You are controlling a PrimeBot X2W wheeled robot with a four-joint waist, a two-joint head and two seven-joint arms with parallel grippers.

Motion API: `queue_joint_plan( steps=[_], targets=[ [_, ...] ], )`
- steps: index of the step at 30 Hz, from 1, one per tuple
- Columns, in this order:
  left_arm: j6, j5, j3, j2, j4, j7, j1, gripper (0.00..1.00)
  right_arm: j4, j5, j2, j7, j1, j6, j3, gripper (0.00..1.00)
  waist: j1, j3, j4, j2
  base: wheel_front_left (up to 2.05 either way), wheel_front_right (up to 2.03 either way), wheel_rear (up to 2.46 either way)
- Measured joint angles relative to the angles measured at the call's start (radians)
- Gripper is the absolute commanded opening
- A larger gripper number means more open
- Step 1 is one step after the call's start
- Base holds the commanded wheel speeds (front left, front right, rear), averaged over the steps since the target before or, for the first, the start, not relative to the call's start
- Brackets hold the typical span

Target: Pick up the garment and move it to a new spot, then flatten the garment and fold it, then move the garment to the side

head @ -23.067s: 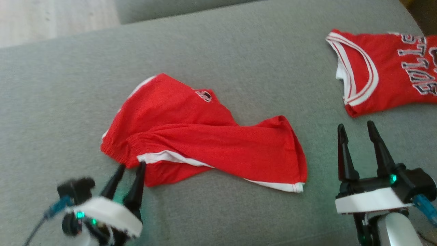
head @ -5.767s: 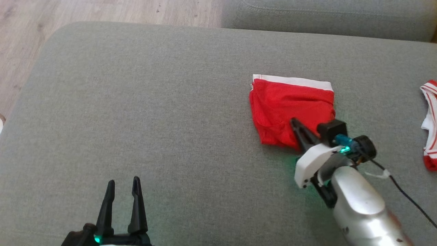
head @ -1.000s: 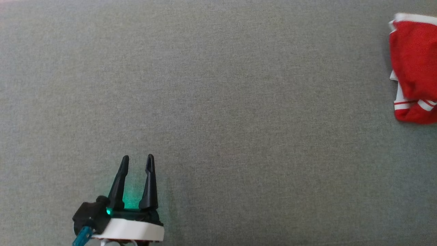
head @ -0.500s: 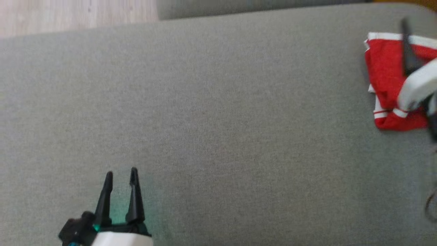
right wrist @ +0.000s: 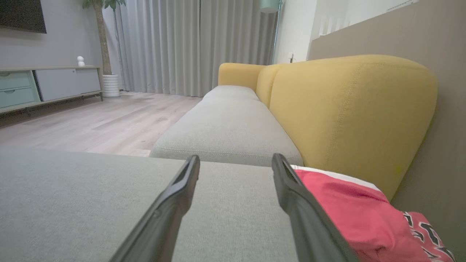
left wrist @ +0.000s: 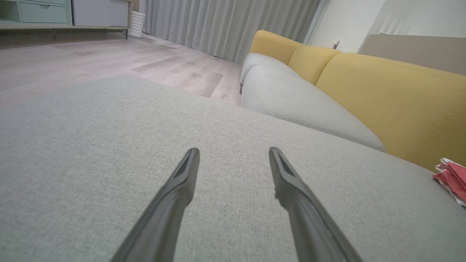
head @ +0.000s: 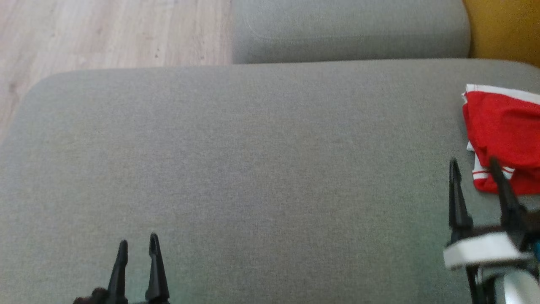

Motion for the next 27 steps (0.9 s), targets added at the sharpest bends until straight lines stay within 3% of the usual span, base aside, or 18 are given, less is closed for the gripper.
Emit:
queue_joint_plan(
  steps=[7,13,27],
  targets=[
    [-0.027,0.016,0.003,0.000,0.018,0.000,0.052,1.00,0.088,-0.029,0.022,-0.077,0.145,0.000,-0.007,1.00,-0.0001,-0.044,0.018,0.0000,0.00,0.00,0.00],
    [-0.054,0.016,-0.024,0.001,0.053,0.000,0.050,1.00,0.139,-0.003,0.024,-0.094,0.150,0.000,0.000,1.00,0.0001,-0.046,0.008,0.0000,0.00,0.00,0.00],
    [-0.063,0.016,-0.028,0.001,0.067,0.000,0.030,1.00,0.133,0.012,0.024,-0.094,0.149,0.000,0.034,1.00,0.0002,-0.042,-0.022,0.0000,0.00,0.00,0.00]
  ],
)
